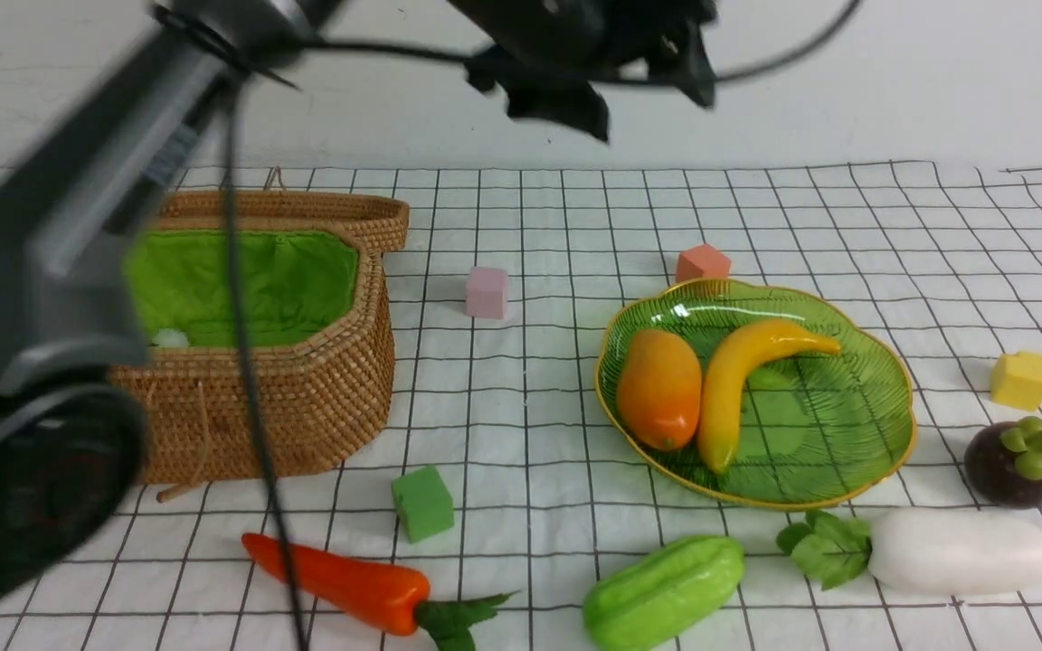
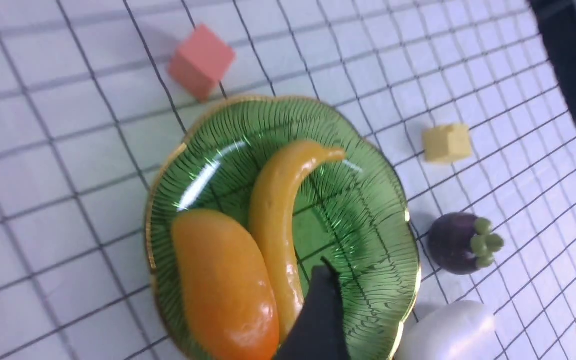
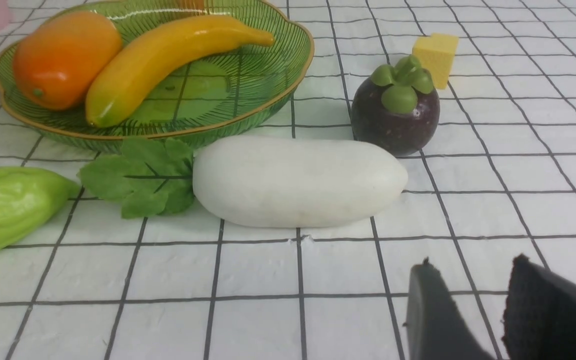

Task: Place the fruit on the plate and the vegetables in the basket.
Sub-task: Use the left arm to grab a carrot and put it into the left basket

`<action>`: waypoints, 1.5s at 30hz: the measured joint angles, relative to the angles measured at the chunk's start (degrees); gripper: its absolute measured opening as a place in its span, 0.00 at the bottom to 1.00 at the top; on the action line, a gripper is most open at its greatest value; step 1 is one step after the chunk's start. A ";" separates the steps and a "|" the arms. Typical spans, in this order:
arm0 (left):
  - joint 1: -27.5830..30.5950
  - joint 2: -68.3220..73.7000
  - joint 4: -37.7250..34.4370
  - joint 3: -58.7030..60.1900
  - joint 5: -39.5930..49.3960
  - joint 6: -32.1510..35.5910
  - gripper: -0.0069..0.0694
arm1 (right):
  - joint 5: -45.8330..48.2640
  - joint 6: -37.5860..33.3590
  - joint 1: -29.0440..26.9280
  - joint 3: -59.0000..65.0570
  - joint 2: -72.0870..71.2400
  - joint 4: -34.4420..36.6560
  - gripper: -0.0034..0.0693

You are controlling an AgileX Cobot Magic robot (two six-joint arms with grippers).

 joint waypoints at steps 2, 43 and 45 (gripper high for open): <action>0.84 -11.62 3.79 11.85 0.00 2.52 0.84 | 0.00 0.00 0.00 0.00 0.00 0.00 0.38; 0.81 -25.21 12.87 96.74 -42.15 -45.65 0.56 | 0.00 0.04 0.00 0.00 0.00 0.00 0.38; 0.81 -26.61 12.70 97.19 -41.21 -42.25 0.56 | 0.00 0.04 0.00 0.00 0.00 0.00 0.38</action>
